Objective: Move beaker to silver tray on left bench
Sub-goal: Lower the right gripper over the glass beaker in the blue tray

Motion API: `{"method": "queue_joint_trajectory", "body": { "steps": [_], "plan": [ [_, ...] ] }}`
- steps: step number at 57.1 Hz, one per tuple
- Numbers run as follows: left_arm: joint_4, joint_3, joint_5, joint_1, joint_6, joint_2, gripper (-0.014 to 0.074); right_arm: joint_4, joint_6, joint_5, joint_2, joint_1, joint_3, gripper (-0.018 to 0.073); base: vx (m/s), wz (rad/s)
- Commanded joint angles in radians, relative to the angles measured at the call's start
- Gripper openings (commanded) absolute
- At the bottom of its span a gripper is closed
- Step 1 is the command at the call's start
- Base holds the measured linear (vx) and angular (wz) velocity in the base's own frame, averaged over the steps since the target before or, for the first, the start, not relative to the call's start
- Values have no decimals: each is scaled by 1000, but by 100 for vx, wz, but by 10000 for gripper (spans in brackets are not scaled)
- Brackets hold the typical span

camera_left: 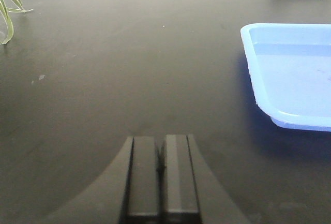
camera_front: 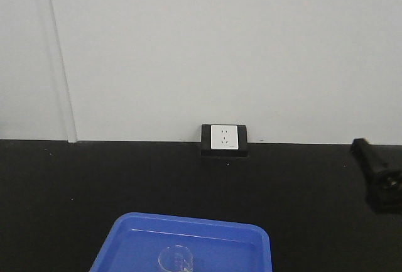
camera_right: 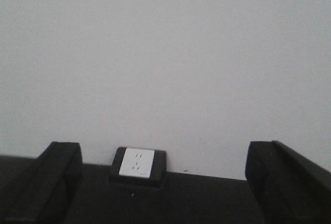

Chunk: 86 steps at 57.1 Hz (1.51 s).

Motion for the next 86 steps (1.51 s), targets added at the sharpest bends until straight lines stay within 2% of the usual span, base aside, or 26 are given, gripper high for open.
{"method": "queue_joint_trajectory", "body": {
  "steps": [1, 10, 17, 23, 27, 34, 39, 45, 49, 55, 65, 86],
  "plan": [
    [-2, 28, -78, -6, -4, -16, 1, -232, 139, -87, 30, -1, -35, 683, 0, 0],
    [-2, 28, -78, -6, -4, -16, 1, -559, 387, -98, 101, -1, -35, 659, 0, 0],
    [-2, 28, -78, -6, -4, -16, 1, -814, 579, -183, 171, -1, -35, 636, 0, 0],
    [-2, 28, -78, -6, -4, -16, 1, -951, 678, -292, 261, -1, -35, 627, 0, 0],
    [-2, 28, -78, -6, -4, -16, 1, -983, 696, -370, 333, -1, -35, 624, 0, 0],
    [-2, 28, -78, -6, -4, -16, 1, -935, 667, -447, 464, 50, -35, 612, 0, 0],
    [-2, 28, -78, -6, -4, -16, 1, -840, 556, -447, 539, 122, -37, 604, 0, 0],
    [-2, 28, -78, -6, -4, -16, 1, -680, 359, -430, 625, 216, -58, 598, 0, 0],
    [-2, 28, -78, -6, -4, -16, 1, -539, 256, -419, 680, 266, -78, 596, 0, 0],
    [-2, 28, -78, -6, -4, -16, 1, -388, 202, -422, 754, 306, -110, 593, 0, 0],
    [-2, 28, -78, -6, -4, -16, 1, -384, 205, -420, 858, 349, -198, 593, 0, 0],
    [-2, 28, -78, -6, -4, -16, 1, -388, 253, -401, 1006, 359, -347, 593, 0, 0]
  ]
}}
